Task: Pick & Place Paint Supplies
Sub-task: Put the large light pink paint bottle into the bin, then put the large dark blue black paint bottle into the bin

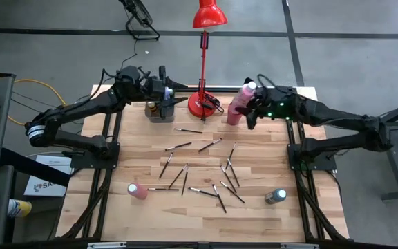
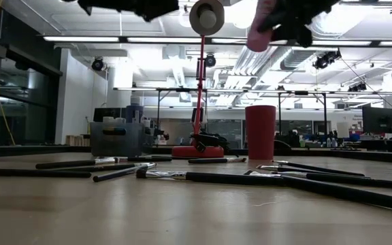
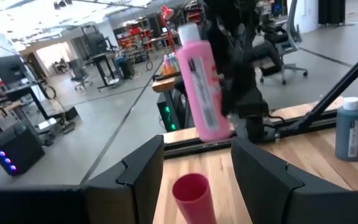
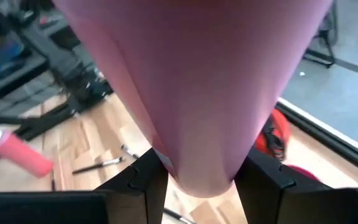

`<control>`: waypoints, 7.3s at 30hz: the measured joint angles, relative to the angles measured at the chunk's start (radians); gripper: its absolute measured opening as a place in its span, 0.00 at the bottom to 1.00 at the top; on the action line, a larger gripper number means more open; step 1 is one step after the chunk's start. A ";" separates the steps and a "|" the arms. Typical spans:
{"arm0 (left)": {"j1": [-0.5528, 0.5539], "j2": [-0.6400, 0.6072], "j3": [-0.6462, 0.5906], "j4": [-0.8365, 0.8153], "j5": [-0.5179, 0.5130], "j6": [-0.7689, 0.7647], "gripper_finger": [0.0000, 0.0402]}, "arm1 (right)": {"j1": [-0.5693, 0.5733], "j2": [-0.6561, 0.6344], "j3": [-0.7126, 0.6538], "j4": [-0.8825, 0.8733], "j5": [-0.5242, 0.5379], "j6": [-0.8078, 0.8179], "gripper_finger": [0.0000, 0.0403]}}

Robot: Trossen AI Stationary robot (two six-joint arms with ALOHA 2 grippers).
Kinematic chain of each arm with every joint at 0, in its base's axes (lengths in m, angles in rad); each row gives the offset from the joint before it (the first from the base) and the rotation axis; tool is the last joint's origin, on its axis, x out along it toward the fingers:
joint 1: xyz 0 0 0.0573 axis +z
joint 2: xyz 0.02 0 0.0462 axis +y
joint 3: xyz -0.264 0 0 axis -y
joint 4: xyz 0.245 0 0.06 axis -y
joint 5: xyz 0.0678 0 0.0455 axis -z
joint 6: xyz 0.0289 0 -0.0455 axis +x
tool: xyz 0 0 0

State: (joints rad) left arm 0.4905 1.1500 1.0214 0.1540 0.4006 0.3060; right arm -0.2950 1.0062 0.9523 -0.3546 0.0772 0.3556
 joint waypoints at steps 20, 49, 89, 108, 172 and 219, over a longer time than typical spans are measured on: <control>-0.139 0.001 0.022 -0.046 -0.065 -0.084 0.46 | 0.135 0.508 0.338 0.105 -0.087 -0.156 0.37; -0.171 0.064 0.022 -0.096 -0.029 -0.312 0.46 | 0.171 0.702 0.382 0.261 -0.113 -0.193 0.37; -0.169 -0.241 -0.299 -0.029 -0.627 -0.104 0.28 | 0.135 0.533 0.385 0.031 -0.024 -0.173 0.77; -0.169 -0.261 -0.569 0.203 -0.932 -0.153 0.28 | 0.135 0.533 0.385 0.006 -0.024 -0.173 0.74; 0.211 -0.027 -0.755 0.588 -0.713 -0.225 0.62 | 0.135 0.534 0.384 0.007 0.081 -0.146 0.73; 0.210 -0.258 -0.730 0.545 -0.455 -0.190 0.66 | 0.842 0.087 0.325 -1.150 -0.198 1.516 0.73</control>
State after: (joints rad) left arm 0.7002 0.8917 0.2913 0.6994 -0.0542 0.1158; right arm 0.5473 1.0931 1.2772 -1.5043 -0.1203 1.8712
